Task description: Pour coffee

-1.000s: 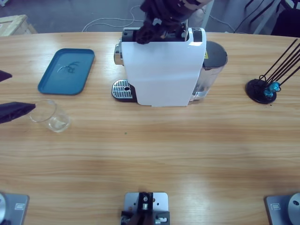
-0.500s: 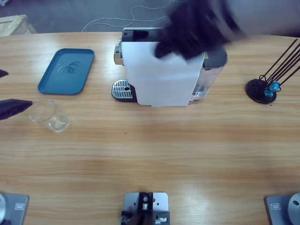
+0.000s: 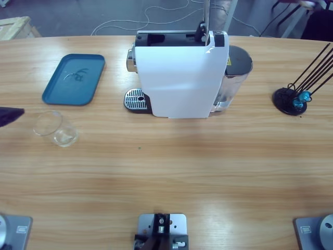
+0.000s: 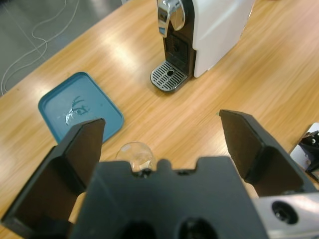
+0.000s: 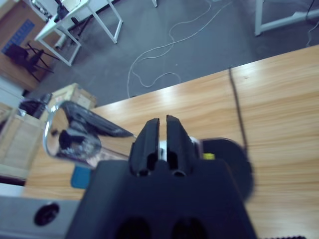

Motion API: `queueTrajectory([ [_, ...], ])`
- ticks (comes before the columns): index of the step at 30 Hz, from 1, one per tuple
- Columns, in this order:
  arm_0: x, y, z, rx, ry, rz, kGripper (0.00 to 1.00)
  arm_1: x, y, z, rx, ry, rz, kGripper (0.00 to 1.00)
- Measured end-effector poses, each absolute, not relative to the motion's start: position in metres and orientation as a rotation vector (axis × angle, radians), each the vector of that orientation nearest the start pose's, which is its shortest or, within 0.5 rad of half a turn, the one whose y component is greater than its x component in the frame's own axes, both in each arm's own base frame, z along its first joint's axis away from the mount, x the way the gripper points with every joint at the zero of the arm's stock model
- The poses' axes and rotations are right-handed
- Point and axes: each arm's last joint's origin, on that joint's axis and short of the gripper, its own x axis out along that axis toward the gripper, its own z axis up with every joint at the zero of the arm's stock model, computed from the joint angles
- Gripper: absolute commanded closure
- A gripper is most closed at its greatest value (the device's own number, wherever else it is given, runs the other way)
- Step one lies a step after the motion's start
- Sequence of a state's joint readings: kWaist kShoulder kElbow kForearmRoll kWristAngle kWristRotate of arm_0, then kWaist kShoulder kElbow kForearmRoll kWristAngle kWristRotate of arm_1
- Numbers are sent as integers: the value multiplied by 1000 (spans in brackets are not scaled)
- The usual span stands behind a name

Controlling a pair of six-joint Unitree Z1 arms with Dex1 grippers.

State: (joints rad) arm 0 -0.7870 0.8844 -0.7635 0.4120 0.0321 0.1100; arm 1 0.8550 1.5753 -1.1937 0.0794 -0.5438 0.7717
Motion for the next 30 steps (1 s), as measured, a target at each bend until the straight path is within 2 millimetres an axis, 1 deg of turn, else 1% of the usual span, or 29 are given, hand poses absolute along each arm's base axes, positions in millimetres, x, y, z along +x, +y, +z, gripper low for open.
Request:
queueTrajectory([
  [3, 70, -68, 346, 300, 441, -763, 9, 244, 243, 363, 475, 461, 161, 1000],
  [4, 70, -68, 347, 287, 442, -760, 9, 247, 246, 362, 481, 461, 170, 1000],
  [6, 69, -67, 347, 252, 452, -751, 9, 251, 253, 369, 505, 454, 204, 1000],
  [11, 69, -67, 347, 197, 473, -737, 9, 254, 258, 386, 528, 410, 274, 1000],
  [14, 68, -66, 348, 192, 471, -735, 9, 251, 263, 390, 519, 399, 300, 1000],
  [20, 66, -62, 349, 208, 448, -727, 9, 246, 287, 380, 490, 429, 354, 1000],
  [23, 65, -62, 349, 208, 447, -727, 9, 252, 300, 374, 478, 442, 369, 1000],
  [26, 65, -62, 349, 210, 449, -724, 9, 256, 312, 361, 463, 474, 399, 1000],
  [30, 65, -62, 349, 210, 449, -723, 9, 263, 326, 348, 450, 496, 436, 1000],
])
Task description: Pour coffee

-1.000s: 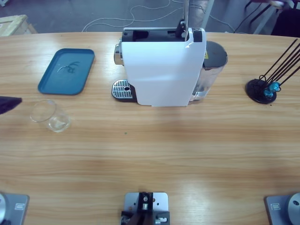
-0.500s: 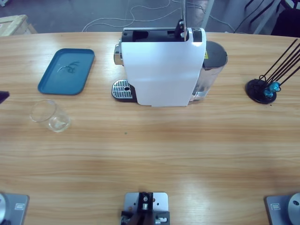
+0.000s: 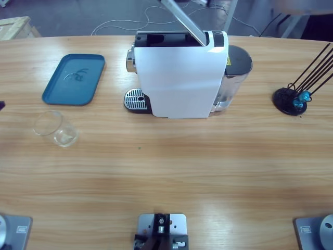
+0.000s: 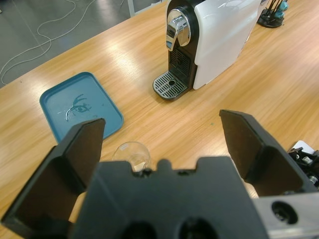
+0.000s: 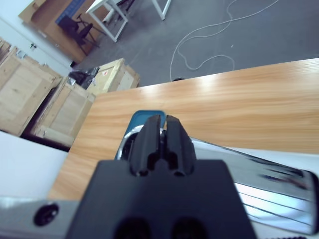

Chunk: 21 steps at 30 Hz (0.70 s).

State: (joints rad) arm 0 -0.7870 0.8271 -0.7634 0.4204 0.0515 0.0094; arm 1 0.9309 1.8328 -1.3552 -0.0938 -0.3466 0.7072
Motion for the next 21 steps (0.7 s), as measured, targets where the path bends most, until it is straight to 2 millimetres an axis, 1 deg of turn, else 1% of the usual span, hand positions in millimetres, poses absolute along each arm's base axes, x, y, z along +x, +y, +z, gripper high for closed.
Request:
queueTrajectory([
  [3, 65, -62, 349, 210, 449, -723, 9, 268, 337, 333, 424, 531, 448, 1000],
  [6, 65, -62, 349, 211, 449, -723, 9, 271, 348, 310, 383, 589, 450, 1000],
  [12, 65, -61, 348, 212, 457, -716, 9, 272, 350, 308, 384, 611, 443, 1000],
  [17, 64, -59, 344, 155, 520, -682, 9, 272, 351, 306, 393, 634, 442, 1000],
  [19, 63, -59, 343, 149, 529, -678, 9, 272, 352, 304, 397, 644, 439, 1000],
  [21, 63, -59, 343, 147, 531, -678, 9, 274, 354, 295, 392, 673, 428, 1000],
])
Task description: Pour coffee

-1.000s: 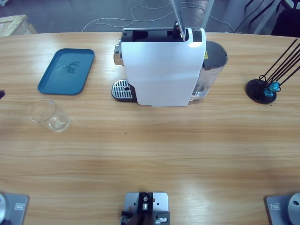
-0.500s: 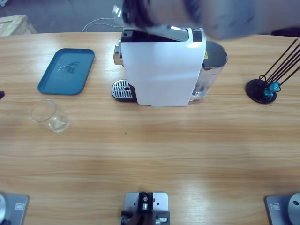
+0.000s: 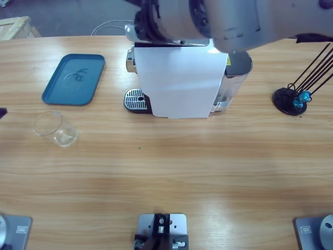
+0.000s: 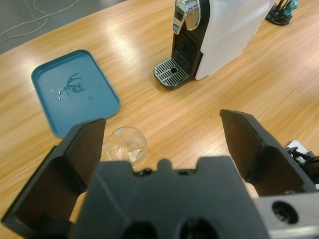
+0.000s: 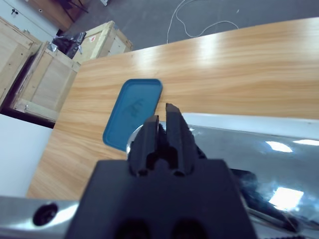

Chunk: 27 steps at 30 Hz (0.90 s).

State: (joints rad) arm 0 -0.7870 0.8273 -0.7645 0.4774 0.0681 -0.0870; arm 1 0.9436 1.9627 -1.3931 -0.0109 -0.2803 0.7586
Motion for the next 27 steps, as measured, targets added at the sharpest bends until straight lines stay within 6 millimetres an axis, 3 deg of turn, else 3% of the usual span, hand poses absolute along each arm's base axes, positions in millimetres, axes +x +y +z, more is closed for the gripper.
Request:
queueTrajectory([
  [6, 63, -59, 343, 147, 534, -677, 9, 272, 358, 292, 401, 689, 430, 1000],
  [7, 63, -59, 343, 147, 534, -677, 9, 272, 358, 292, 401, 689, 430, 574],
  [8, 63, -59, 343, 147, 534, -677, 9, 272, 357, 293, 399, 687, 431, 32],
  [11, 65, -57, 341, 136, 550, -611, 9, 266, 350, 302, 248, 644, 487, 0],
  [14, 71, -56, 334, 61, 628, -473, 9, 243, 328, 320, 66, 626, 512, 0],
  [17, 85, -68, 322, -28, 742, -363, 9, 209, 294, 353, -18, 621, 522, 0],
  [20, 94, -81, 298, -27, 845, -314, 9, 178, 254, 384, -35, 602, 523, 0],
  [23, 93, -87, 272, -11, 846, -294, 9, 149, 213, 399, -35, 590, 535, 0],
  [27, 92, -89, 256, 5, 787, -245, 9, 119, 167, 413, -40, 588, 541, 0],
])
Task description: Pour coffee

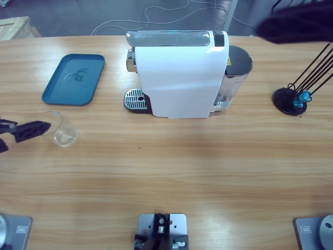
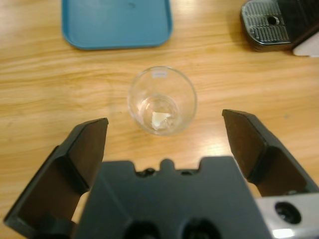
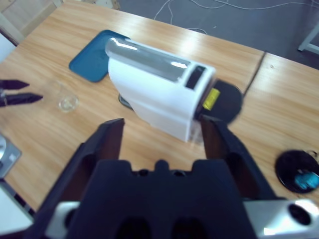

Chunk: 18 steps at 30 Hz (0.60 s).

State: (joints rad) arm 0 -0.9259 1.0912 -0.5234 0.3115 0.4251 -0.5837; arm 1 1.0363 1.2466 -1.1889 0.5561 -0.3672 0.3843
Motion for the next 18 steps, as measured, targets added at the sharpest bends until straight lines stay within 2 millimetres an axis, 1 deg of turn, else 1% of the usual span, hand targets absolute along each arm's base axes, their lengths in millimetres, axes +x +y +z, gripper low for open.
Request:
queueTrajectory([
  [3, 95, -92, 247, 8, 767, -227, 9, 104, 140, 419, -41, 583, 531, 0],
  [6, 97, -95, 235, 8, 761, -231, 9, 96, 126, 422, -40, 576, 524, 0],
  [9, 101, -101, 225, 20, 771, -230, 9, 93, 121, 422, -46, 579, 517, 0],
  [15, 110, -114, 214, 48, 793, -219, 9, 89, 114, 420, -53, 587, 515, 0],
  [18, 116, -121, 207, 66, 796, -191, 9, 85, 107, 417, -59, 593, 513, 0],
])
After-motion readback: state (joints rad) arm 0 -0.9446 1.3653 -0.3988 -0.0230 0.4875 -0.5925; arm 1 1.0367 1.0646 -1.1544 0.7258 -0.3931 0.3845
